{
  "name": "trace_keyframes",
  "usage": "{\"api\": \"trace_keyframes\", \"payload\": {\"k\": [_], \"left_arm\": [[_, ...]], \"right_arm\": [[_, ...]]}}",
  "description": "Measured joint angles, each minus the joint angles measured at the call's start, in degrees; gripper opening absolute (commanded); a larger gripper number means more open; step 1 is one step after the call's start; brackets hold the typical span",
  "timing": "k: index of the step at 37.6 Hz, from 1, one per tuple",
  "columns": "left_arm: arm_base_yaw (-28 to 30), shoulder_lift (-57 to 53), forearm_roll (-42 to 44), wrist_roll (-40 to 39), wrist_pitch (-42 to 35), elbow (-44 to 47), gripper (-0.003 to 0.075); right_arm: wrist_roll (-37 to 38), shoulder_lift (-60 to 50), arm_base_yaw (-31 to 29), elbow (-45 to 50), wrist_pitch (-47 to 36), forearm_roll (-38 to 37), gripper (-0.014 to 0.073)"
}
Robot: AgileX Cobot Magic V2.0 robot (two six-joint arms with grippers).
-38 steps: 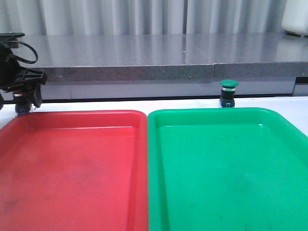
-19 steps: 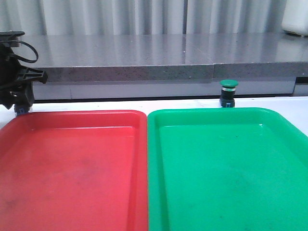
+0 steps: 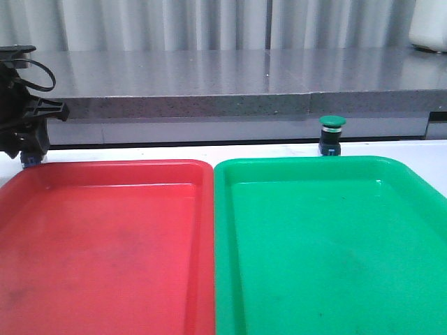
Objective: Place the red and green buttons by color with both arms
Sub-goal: 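Close the left gripper on the red button and lift it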
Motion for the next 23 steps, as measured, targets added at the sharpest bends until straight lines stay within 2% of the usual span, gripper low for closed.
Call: {"api": "trace_keyframes", "payload": {"k": [12,23], "left_arm": [[0.0,-0.37,0.0,0.0,0.91,0.0,0.0146],[0.0,-7.53,-0.39,0.0,6.18,0.0,0.0146]], "right_arm": [[0.0,0.05,0.0,0.0,0.0,0.0,0.0526],[0.0,0.05,0.0,0.0,0.0,0.0,0.0526]]}}
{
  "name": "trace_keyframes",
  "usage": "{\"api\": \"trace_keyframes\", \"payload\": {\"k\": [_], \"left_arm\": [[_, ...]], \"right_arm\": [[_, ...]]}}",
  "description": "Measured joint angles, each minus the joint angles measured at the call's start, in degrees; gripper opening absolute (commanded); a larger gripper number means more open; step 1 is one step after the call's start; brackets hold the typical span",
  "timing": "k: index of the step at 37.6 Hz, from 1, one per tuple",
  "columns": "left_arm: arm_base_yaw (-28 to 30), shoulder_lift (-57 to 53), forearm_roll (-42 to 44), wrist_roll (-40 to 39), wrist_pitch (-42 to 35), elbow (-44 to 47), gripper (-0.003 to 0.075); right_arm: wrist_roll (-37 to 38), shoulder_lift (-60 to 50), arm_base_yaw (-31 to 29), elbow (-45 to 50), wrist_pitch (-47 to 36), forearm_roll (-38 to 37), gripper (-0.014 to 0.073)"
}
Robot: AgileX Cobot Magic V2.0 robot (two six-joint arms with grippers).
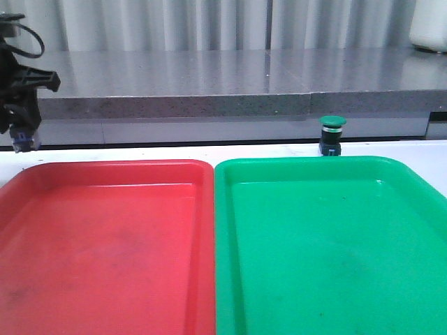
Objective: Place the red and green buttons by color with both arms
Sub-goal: 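Close the left gripper on the red button and lift it, then carry the red button into the red tray and lower it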
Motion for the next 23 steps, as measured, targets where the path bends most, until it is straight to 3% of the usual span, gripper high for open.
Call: {"api": "trace_keyframes", "payload": {"k": [11,23], "left_arm": [[-2.47,-9.04,0.0,0.0,4.66,3.37,0.0146],[-13.3,-16.95,-0.79,0.0,4.81,14.23,0.0146]], "right_arm": [[0.0,0.0,0.0,0.0,0.0,0.0,0.0526],[0.0,0.0,0.0,0.0,0.0,0.0,0.0526]]}}
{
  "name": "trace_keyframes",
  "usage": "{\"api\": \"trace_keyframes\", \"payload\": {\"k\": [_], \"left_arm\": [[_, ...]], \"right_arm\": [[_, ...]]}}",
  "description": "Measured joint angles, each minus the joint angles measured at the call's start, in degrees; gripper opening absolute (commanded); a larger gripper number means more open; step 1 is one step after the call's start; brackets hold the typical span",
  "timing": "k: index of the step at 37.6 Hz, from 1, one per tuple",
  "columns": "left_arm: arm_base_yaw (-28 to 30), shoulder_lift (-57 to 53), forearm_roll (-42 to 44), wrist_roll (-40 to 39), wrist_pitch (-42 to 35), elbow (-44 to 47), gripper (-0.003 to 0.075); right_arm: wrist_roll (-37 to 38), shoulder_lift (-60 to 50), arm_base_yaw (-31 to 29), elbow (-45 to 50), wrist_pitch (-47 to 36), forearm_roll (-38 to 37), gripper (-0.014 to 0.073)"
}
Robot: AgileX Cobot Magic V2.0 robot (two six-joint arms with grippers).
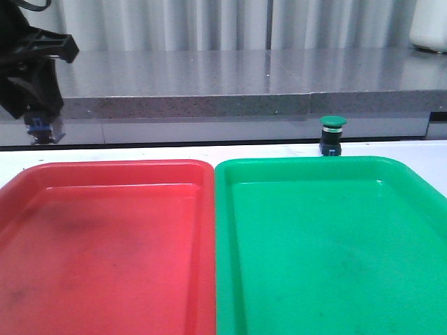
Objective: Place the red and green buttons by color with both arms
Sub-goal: 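Carry the red button into the red tray and lower it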
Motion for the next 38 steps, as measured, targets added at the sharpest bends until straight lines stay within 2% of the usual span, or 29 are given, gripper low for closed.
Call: {"api": "trace_keyframes", "payload": {"k": [12,19,30,38], "left_arm": [[-10.62,-1.54,-0.58,0.0,-5.68,11.06,0.0146],[-11.24,-1.54,-0.58,0.0,-8.51,14.84,0.0146],[-11.24,-1.63,-0.58,0.0,-8.11,15.24,0.0155],[-11.24,-1.63,-0.2,0.0,-7.26,15.24,0.0235]], "right_arm": [[0.0,0.0,0.0,0.0,0.0,0.0,0.0526],[0.0,0.0,0.0,0.0,0.0,0.0,0.0526],[0.0,0.0,0.0,0.0,0.0,0.0,0.0526],[0.0,0.0,0.0,0.0,0.0,0.0,0.0526]]}}
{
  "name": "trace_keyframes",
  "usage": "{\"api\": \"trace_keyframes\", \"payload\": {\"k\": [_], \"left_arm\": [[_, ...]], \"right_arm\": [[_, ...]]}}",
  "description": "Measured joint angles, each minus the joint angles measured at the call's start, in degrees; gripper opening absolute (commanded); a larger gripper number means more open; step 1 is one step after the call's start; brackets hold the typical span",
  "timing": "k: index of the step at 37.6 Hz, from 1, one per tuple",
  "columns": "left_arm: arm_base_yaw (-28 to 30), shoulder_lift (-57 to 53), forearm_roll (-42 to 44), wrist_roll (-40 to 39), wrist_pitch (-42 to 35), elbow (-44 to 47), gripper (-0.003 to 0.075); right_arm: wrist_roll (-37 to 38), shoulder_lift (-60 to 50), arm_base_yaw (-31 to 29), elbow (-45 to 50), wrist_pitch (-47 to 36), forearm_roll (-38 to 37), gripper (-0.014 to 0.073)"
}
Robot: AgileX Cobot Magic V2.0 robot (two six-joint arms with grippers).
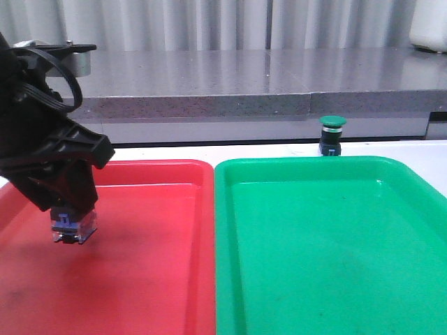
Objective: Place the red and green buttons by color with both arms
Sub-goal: 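Carry the red button into the red tray and lower it, then open the left gripper and raise it away from the button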
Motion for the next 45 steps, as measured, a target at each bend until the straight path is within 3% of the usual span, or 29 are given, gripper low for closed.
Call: {"api": "trace_keyframes", "payload": {"k": [19,29,45], "left_arm": [[0.0,2.44,0.71,0.0,-4.03,0.0,0.0239],[0.0,3.22,0.71,0.0,-3.64,0.0,0.0505],[0.0,0.42,0.71,0.0,3.56,-5.48,0.0515]], "right_arm": [[0.0,0.0,0.0,0.0,0.0,-0.09,0.0526],[0.0,0.0,0.0,0.0,0.0,-0.09,0.0526],[0.0,0.0,0.0,0.0,0.0,-0.09,0.0526]]}}
